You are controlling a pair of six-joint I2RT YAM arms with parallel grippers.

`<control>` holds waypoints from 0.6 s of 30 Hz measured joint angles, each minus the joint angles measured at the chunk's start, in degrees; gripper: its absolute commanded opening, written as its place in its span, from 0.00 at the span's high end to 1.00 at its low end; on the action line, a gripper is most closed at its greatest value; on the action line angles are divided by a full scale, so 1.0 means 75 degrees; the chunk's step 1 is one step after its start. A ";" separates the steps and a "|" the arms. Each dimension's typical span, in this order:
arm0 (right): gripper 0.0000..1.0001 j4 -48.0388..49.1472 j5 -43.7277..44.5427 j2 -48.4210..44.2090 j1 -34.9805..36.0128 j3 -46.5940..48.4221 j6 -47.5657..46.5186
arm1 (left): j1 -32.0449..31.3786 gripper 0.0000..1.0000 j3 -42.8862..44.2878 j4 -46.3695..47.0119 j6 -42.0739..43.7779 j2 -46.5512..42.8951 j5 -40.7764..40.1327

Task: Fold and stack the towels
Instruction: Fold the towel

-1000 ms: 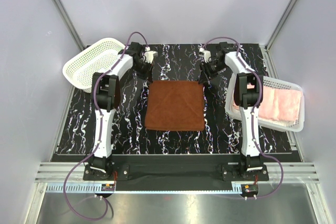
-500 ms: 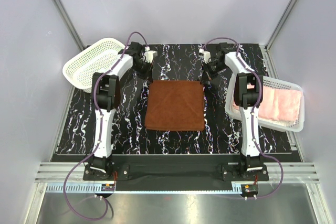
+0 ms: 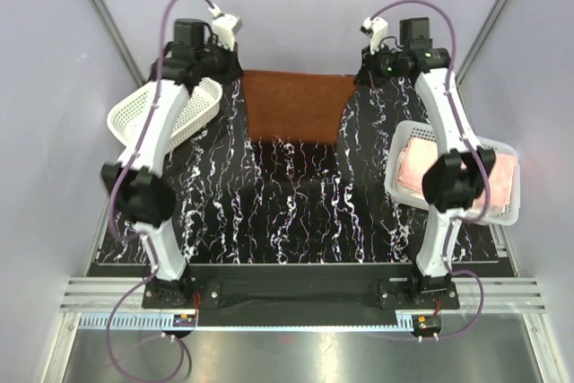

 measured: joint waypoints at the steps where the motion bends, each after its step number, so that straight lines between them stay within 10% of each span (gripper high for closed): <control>1: 1.00 0.0114 0.0009 -0.0356 0.0006 0.0023 0.0064 | -0.0003 1.00 -0.0017 0.0117 -0.0003 -0.0431 -0.0006; 18: 1.00 0.0863 -0.0714 -0.5237 0.0259 -0.3751 0.0819 | -0.0189 1.00 -0.3512 0.0393 -0.0603 -0.3995 0.0638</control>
